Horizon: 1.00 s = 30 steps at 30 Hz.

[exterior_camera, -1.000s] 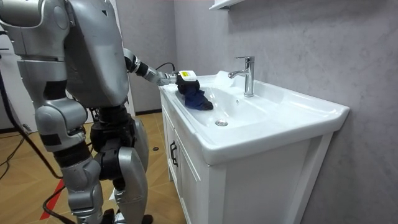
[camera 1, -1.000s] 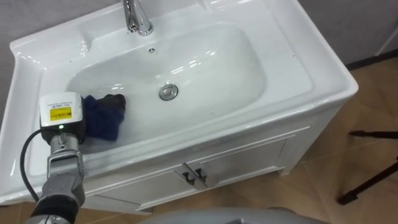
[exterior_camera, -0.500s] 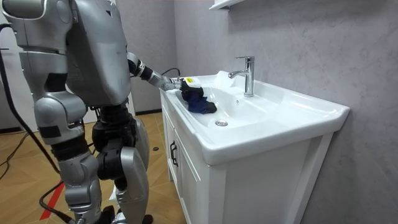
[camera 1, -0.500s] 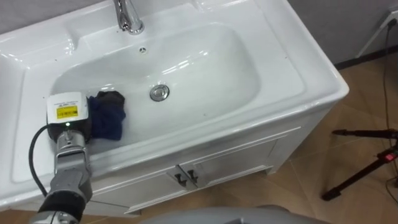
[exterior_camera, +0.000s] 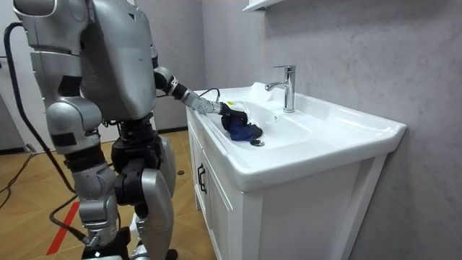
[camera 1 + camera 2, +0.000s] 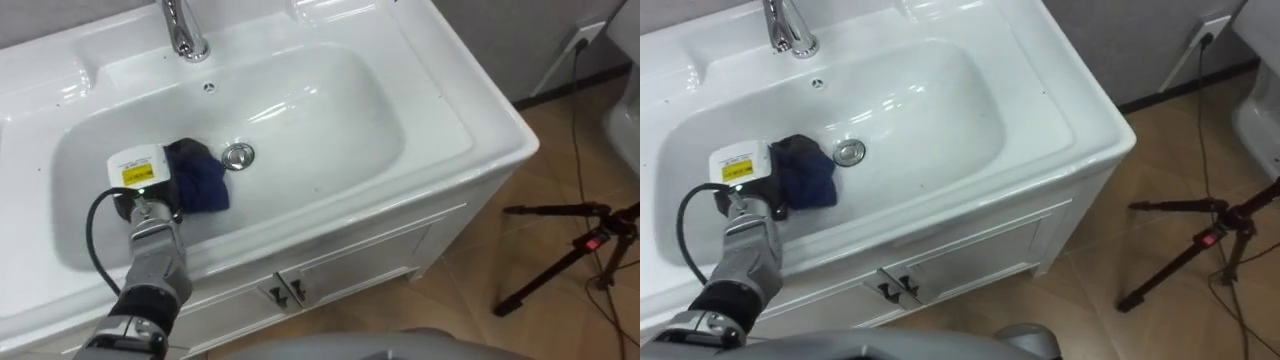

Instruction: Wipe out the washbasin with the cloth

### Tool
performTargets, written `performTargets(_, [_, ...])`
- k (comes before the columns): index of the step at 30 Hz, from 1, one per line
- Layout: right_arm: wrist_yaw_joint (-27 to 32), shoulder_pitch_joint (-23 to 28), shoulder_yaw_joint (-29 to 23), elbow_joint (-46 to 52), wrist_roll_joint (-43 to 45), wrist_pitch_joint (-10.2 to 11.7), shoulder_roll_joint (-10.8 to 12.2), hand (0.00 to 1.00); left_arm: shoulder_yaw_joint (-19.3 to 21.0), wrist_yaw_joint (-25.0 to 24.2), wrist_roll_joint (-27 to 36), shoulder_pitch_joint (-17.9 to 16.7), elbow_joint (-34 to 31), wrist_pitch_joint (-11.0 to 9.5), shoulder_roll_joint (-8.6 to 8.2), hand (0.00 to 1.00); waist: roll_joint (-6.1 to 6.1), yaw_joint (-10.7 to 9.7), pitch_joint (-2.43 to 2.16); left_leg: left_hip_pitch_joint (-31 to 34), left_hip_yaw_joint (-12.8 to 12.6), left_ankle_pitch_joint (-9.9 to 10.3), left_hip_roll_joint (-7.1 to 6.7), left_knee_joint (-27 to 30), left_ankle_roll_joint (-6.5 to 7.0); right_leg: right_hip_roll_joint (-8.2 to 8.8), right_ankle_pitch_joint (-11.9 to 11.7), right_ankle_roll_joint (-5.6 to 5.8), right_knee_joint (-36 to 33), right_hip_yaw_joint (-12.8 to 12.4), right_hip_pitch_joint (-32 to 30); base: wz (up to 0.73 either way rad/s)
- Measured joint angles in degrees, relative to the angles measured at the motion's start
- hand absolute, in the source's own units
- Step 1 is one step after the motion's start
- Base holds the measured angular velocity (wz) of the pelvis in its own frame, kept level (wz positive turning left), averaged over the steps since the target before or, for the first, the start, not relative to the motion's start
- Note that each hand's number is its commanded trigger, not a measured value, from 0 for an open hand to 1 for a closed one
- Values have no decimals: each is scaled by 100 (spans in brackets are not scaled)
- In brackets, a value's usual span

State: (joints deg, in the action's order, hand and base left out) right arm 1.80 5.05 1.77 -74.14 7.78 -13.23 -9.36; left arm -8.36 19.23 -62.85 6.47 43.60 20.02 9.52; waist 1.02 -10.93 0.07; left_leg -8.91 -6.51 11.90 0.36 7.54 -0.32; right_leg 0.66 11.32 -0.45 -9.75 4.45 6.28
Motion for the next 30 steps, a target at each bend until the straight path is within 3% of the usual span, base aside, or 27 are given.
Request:
performTargets(7, [-154,23,49,-4,139,-125,75,0,-206,-84,78,28,-239,52,-105,100,-106,-190,11,-32,-137,0,-11,-11,0,4,1,18,17,-115,12,-5])
performTargets(12, [-363,4,205,37,163,-252,76,0,-704,-69,493,168,-254,118,-184,100,-113,-452,15,-25,-136,0,-28,-25,1,21,-14,42,18,-116,2,1])
performTargets(21, [-734,-9,327,147,383,-257,16,0,-1367,-503,482,226,-917,129,-279,100,-117,-773,24,134,-137,-1,-24,-11,2,30,-17,47,24,-47,-110,5])
performTargets(27, [-822,-223,528,-234,417,-235,-1,0,-1701,-775,594,534,-955,128,-280,100,-91,-806,49,222,-90,-4,-20,7,7,40,-19,48,15,49,-130,13])
performTargets(30, [-793,-375,731,-275,418,-230,-5,0,-1760,-941,850,723,-961,120,-281,100,-61,-786,100,271,-64,-16,-17,19,28,42,-19,47,18,105,-144,15])
